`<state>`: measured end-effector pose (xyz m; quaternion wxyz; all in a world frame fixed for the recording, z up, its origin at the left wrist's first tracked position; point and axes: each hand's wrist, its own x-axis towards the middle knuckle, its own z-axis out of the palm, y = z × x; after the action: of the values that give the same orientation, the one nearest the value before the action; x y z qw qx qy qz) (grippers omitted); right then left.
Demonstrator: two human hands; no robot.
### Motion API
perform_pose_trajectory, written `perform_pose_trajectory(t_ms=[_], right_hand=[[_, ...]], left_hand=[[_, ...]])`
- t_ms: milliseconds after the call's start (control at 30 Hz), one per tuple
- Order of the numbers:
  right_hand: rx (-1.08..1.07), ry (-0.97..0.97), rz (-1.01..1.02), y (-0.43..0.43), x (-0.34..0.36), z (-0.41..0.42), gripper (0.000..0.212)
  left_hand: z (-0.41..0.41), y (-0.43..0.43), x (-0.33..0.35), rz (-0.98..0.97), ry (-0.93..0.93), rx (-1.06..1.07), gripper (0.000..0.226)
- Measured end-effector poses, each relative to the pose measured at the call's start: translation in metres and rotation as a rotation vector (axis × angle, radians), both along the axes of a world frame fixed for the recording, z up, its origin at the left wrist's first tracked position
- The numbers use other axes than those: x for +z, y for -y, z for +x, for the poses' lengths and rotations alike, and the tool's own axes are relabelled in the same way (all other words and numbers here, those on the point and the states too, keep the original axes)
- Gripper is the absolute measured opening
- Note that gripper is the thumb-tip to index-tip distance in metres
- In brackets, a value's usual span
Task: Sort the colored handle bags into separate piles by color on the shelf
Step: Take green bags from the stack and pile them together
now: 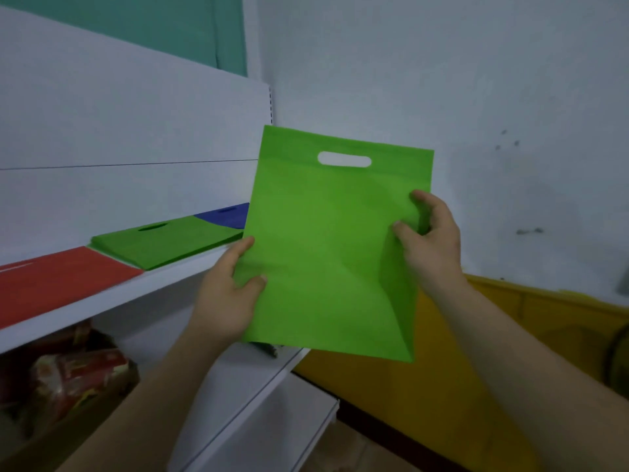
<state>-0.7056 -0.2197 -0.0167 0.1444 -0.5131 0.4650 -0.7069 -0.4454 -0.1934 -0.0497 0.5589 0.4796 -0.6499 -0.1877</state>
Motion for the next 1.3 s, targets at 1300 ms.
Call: perform_pose_trajectory(t_ms=[1300], right_hand=[[0.809,-0.355,0.117,0.402,0.015,0.256,0.045]], left_hand=[[0.138,0.178,0.019,0.386,0.348,0.853,0.077]])
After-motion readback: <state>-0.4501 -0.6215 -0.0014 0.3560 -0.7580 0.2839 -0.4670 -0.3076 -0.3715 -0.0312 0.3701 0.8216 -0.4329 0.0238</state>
